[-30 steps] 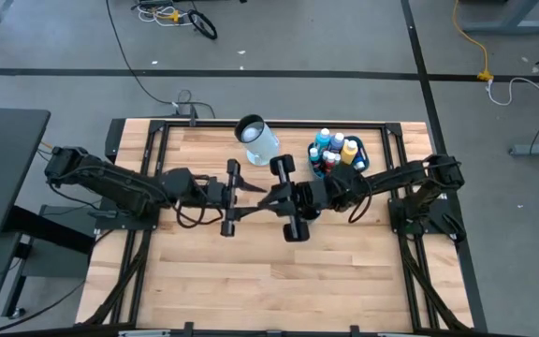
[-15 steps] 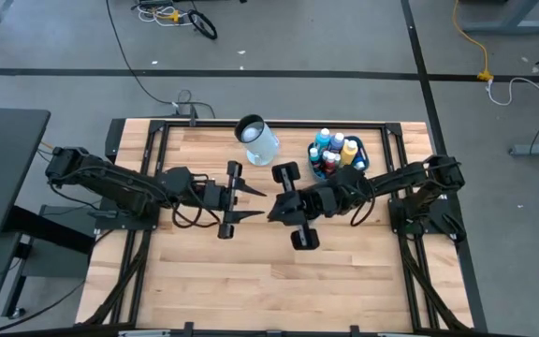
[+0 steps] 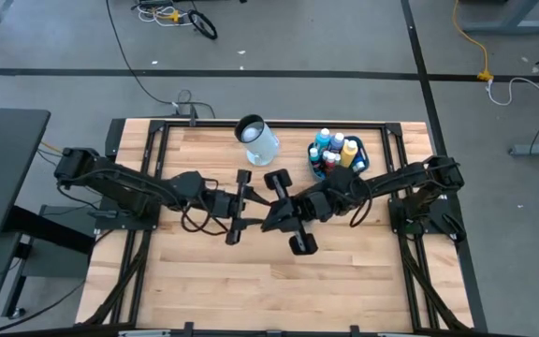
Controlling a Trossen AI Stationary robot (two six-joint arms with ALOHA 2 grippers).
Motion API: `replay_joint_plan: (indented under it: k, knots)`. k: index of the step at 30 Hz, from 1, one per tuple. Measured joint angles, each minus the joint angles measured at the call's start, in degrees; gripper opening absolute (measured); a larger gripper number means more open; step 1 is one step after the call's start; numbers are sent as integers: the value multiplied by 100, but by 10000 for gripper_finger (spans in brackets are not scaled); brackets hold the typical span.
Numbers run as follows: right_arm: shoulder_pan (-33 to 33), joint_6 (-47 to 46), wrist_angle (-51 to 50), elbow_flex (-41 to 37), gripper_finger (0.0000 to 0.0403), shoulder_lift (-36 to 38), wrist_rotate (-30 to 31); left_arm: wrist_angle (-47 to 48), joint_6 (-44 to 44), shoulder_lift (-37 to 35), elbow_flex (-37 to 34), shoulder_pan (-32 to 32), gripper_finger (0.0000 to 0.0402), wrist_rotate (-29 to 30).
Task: Pick & Place Paint Supplies
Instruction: Put the gold paintbrush into the blue cup
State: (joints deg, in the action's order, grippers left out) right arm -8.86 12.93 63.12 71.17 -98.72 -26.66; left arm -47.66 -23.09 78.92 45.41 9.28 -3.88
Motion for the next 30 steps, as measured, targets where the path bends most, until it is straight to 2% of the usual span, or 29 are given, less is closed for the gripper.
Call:
replay_joint_plan:
  k: [6, 11, 13, 20, 24, 30]
  knots:
    - [2, -338, -217, 1, 2, 7, -249, -20, 80, 4, -3, -100, 189, -126]
    - [2, 155, -644, 1, 2, 9, 348, -30, 564, 4, -3, -217, 189, -625]
    - [7, 213, -726, -2, 2, -12, 353, -12, 577, 4, -3, -263, 189, -635]
    - [4, 159, -651, -1, 2, -59, 427, 109, 838, 4, -3, -517, 189, -1291]
    - [2, 159, -641, -1, 2, -60, 731, 130, 898, 4, -3, -617, 189, -1358]
    - [-4, 131, -588, -6, 2, 75, 733, 415, 898, -26, -3, -625, 189, -1089]
